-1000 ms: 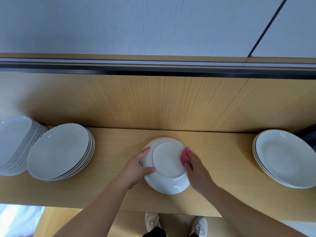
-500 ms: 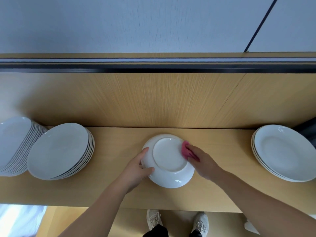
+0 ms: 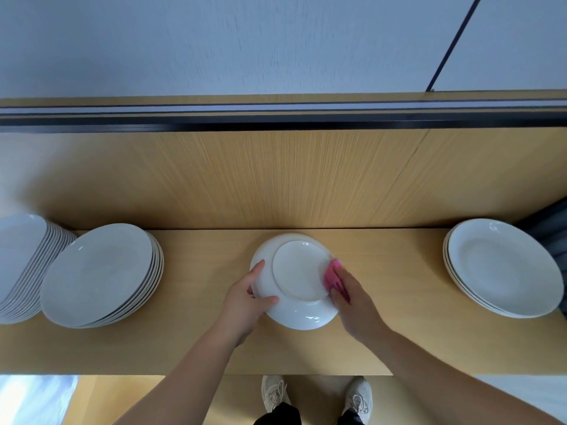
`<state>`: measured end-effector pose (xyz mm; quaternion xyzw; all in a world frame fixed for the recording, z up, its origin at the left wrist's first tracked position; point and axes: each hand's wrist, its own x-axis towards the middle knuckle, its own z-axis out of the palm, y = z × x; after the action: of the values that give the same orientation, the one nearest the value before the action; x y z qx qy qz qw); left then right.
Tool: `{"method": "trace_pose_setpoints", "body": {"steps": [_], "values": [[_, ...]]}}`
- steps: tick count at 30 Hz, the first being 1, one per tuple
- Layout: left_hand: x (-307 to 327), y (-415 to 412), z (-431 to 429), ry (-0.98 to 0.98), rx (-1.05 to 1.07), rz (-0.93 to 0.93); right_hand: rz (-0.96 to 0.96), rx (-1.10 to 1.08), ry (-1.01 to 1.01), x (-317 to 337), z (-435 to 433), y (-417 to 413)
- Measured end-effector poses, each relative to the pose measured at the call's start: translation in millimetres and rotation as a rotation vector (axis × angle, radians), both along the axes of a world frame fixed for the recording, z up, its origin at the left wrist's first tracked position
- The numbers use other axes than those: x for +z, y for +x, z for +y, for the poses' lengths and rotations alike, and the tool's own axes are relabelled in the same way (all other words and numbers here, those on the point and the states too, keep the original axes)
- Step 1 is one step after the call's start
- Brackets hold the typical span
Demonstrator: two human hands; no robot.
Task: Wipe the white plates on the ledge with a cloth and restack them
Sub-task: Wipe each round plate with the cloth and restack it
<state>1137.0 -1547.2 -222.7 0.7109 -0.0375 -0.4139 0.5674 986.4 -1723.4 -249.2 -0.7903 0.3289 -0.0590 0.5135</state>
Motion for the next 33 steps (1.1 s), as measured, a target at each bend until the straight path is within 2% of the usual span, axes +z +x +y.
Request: {"method": "trace_pose_setpoints", "body": {"steps": [4,6,10,12,14,16,22,27,33], "values": [[-0.8,-2.3,0.7,0.009,-0.015,-0.03,-0.015,0.049,0.046,-8.2,23.5,-24.7],[-0.4,-4.1,1.2,0.014,-0.027,-0.04,-0.017,0.04,-0.004,1.3,19.0,-25.9],[-0.3,-6.5,2.9,0.014,-0.047,-0.087,-0.038,0.124,-0.273,23.0,7.1,-9.9],[-1.3,-7.3,3.2,0.015,-0.049,-0.1,-0.032,0.279,-0.42,25.2,10.9,0.1],[-0.5,-8.3,3.1,0.011,-0.041,-0.098,0.086,0.485,-0.499,12.9,16.6,5.1],[0.3,-9.0,2.3,0.008,-0.04,-0.096,0.202,0.564,-0.476,4.6,15.3,6.5],[-1.0,-9.4,-2.2,0.049,-0.051,-0.139,0.324,0.566,-0.478,16.6,-8.3,28.8],[0.1,-9.0,-6.3,0.059,-0.069,-0.128,0.363,0.546,-0.521,23.3,-19.6,60.3],[-0.2,-6.2,-4.7,0.068,-0.077,-0.113,0.311,0.603,-0.571,19.8,-14.1,77.0]]}}
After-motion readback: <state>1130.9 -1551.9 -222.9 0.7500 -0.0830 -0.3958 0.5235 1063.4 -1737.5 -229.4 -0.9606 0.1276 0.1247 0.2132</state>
